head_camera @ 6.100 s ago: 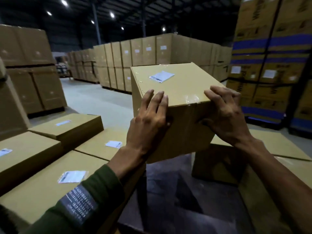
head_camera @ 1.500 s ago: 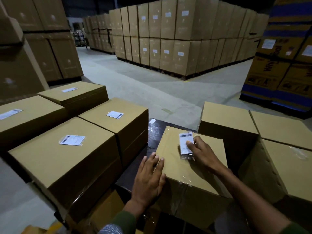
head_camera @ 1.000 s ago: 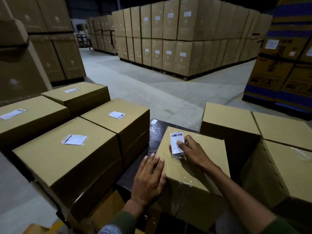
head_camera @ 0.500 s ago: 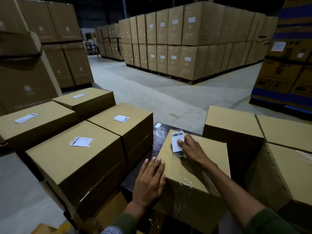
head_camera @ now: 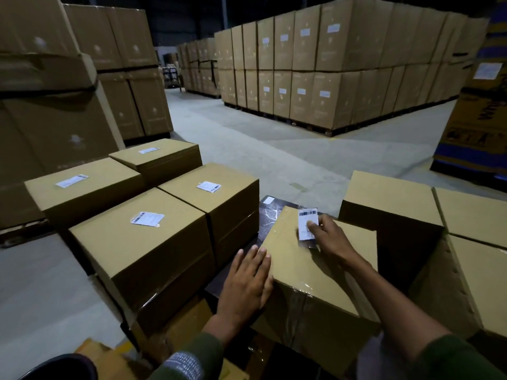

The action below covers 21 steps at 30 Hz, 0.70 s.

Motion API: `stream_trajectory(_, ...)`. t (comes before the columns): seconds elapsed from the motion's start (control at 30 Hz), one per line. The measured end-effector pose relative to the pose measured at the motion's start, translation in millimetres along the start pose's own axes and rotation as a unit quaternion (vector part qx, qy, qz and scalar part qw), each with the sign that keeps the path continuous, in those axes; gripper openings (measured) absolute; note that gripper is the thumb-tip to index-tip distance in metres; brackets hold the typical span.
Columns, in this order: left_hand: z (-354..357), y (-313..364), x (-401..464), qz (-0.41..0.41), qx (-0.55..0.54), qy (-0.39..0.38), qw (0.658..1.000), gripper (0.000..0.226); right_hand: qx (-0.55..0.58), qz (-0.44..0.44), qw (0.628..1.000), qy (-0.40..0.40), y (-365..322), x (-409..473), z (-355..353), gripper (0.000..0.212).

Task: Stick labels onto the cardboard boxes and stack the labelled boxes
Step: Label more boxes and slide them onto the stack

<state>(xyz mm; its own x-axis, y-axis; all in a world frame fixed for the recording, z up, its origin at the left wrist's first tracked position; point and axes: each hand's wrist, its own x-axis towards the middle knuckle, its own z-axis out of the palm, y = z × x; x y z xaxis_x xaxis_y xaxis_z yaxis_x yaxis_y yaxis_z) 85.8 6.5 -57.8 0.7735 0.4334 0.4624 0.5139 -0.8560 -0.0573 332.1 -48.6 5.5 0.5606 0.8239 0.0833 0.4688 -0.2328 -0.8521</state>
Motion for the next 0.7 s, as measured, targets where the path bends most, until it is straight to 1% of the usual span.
stream_trajectory(0.07,-5.6,-2.0,-4.4,0.0,0.024,-0.024,0.999,0.06,0.029,-0.007,0.999,-0.024,-11.4,0.7,11.8,0.017)
stream_trajectory(0.17,-15.7,-15.0,-16.7,-0.017,0.05,-0.03,0.998,0.065,0.095,-0.021,0.993,-0.069,-29.6,-8.7,20.4,0.021)
stream_trajectory(0.27,-33.2,-41.2,-30.8,-0.061,0.06,-0.005,0.996,0.066,0.158,-0.037,0.983,-0.088,-45.5,-23.7,28.6,0.02)
stream_trajectory(0.33,-50.2,-63.1,-42.7,-0.09,0.057,0.011,0.994,0.066,0.172,-0.062,0.979,-0.092,-62.8,-31.9,41.9,0.015)
stream_trajectory(0.43,-69.7,-88.4,-55.9,-0.111,0.058,0.037,0.991,0.063,0.196,-0.084,0.972,-0.098,-89.5,-40.3,58.7,0.007)
stream_trajectory(0.57,-96.5,-136.2,-105.6,-0.172,0.089,0.049,0.98,0.061,0.188,-0.126,0.958,-0.175,-153.7,-60.3,110.2,0.008)
stream_trajectory(0.7,-120.4,-180.0,-174.7,-0.256,0.127,0.033,0.958,0.065,0.132,-0.185,0.945,-0.234,-209.4,-81.2,174.2,0.008)
